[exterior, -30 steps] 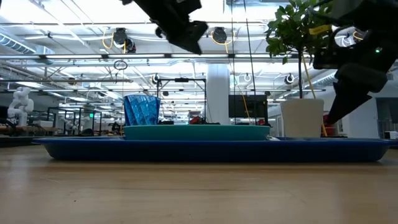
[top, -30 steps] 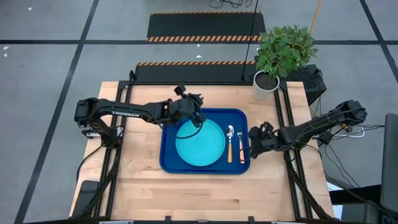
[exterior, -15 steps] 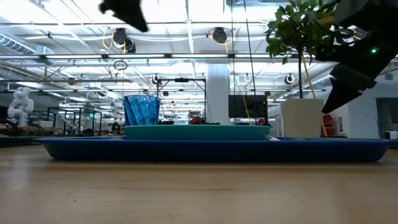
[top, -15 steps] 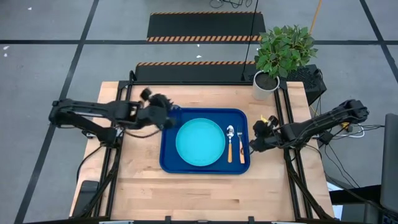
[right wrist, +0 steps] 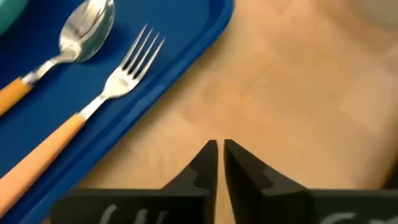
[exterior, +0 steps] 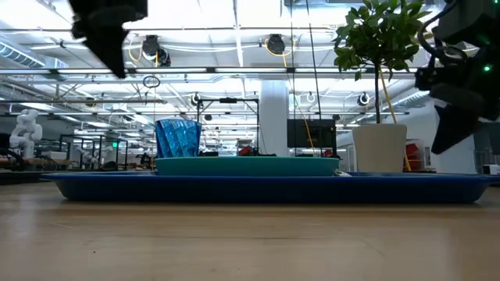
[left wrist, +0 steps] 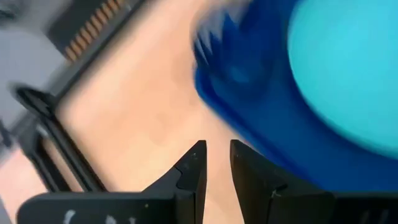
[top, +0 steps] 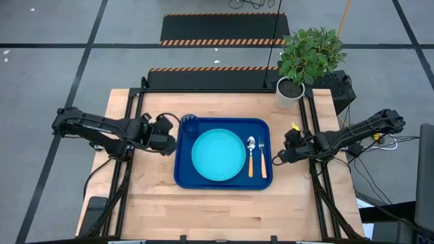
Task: Pick and place plate/cup/fork/spoon on tray
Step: Return to Home Position
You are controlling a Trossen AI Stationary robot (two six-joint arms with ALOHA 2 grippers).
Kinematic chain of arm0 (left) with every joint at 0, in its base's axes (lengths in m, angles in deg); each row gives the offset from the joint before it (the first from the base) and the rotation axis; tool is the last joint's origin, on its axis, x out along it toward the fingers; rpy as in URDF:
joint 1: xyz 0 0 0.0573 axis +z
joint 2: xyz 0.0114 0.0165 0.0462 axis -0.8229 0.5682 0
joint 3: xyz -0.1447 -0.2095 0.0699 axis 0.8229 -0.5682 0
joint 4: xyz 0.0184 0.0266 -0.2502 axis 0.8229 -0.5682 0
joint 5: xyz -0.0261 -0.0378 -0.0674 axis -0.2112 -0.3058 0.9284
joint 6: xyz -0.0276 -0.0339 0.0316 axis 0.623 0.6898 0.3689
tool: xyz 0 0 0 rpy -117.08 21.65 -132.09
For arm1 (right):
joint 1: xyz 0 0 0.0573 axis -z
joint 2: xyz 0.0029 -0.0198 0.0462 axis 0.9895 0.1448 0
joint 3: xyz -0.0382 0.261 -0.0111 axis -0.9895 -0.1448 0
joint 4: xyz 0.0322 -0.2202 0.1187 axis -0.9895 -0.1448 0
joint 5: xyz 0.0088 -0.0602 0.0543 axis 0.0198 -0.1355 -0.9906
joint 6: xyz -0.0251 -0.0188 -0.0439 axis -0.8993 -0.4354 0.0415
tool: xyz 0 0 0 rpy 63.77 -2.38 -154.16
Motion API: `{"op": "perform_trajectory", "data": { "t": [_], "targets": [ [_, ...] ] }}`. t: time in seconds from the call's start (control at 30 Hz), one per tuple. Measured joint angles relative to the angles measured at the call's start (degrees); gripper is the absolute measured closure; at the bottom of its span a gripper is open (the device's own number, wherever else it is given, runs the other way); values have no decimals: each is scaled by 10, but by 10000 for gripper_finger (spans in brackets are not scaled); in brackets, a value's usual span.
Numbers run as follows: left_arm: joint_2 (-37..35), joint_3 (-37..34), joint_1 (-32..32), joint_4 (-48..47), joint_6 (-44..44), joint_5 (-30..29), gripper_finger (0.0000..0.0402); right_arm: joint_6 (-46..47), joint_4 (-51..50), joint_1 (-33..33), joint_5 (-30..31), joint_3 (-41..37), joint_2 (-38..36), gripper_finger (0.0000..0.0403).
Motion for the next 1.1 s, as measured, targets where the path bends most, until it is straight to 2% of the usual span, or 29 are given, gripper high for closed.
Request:
{"op": "perform_trajectory", "data": {
  "t": [0.07, 0.17, 0.33, 0.47, 0.57, 0.7, 0.83, 1.1],
  "targets": [
    [-9, -18, -3, 3, 6, 43, 327, 3, 19, 0, -26, -17, -8, 361],
    [-27, -48, -11, 4, 30, 70, 327, 15, 32, 0, -41, -34, -18, 327],
    [-59, -111, -27, 3, 92, 87, 327, 32, 30, 0, -38, -42, -25, 269],
    [-86, -175, -30, 9, 153, 94, 327, 39, 33, 0, -31, -42, -25, 238],
    [-102, -221, -30, 41, 189, 121, 327, 81, 40, 0, -43, -42, -25, 228],
    [-112, -261, -30, 117, 182, 161, 327, 122, 49, 0, -66, -42, -24, 228],
    [-110, -279, -30, 153, 182, 166, 327, 145, 76, 0, -78, -55, -23, 230],
    [-110, -313, -30, 184, 198, 166, 327, 155, 323, 0, -132, -162, -17, 231]
  ]
}}
